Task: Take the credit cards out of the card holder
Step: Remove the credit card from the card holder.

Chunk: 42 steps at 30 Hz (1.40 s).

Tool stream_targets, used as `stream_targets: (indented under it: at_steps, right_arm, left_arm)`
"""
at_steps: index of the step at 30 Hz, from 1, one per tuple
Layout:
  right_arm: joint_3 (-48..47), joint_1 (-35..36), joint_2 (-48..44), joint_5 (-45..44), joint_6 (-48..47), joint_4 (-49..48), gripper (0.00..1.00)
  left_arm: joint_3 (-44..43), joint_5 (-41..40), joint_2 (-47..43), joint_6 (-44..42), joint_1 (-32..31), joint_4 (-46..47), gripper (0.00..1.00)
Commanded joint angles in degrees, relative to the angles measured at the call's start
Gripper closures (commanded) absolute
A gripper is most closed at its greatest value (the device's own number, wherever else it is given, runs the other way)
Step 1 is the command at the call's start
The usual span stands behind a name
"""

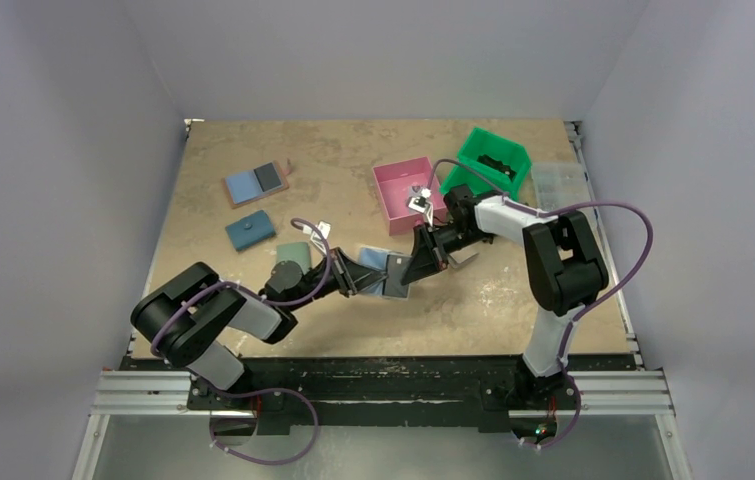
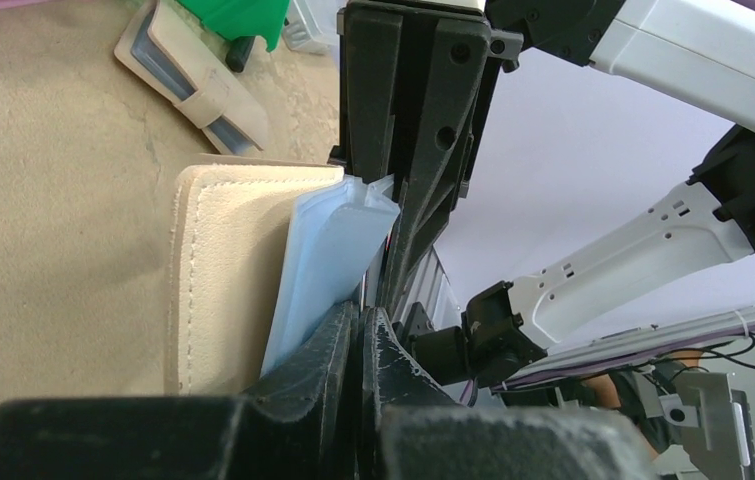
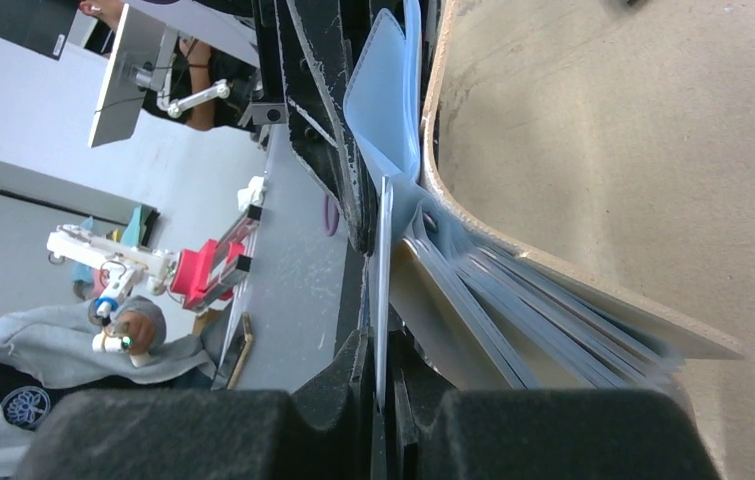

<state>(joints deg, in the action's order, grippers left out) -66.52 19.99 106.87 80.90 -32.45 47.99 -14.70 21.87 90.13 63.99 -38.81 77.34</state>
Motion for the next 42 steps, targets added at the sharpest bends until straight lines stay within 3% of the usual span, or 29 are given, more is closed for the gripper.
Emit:
stream_targets:
  at_steps: [1, 14, 18, 25, 42]
  right_arm:
    - [-1.68, -0.48, -1.05, 0.2, -2.57, 1.57, 0.88]
    - [-2.03, -0.48, -0.08, -0.22, -3.37, 2.46, 0.83]
    - [-2.2, -0.49, -0.08, 0.0, -3.72, 2.81, 0.92]
    - [-2.34, -0.48, -0.17, 0.18, -4.92, 3.72, 1.0]
    - [-2.38, -0.48, -0.35, -0.03, -5.61, 3.87, 1.0]
  left_arm:
    - [1.93, -0.77, -2.36, 1.26, 1.57, 7.85, 1.0]
    - [3.5, -0.32, -2.32, 2.2, 2.68, 10.11, 1.0]
    - [3.56, 0.03, -2.73, 2.2, 2.63, 10.11, 1.0]
    - [3.71, 0.37, -3.52, 1.97, 2.72, 10.14, 1.0]
    - [5.73, 1.94, -5.66, 1.85, 4.66, 9.82, 1.0]
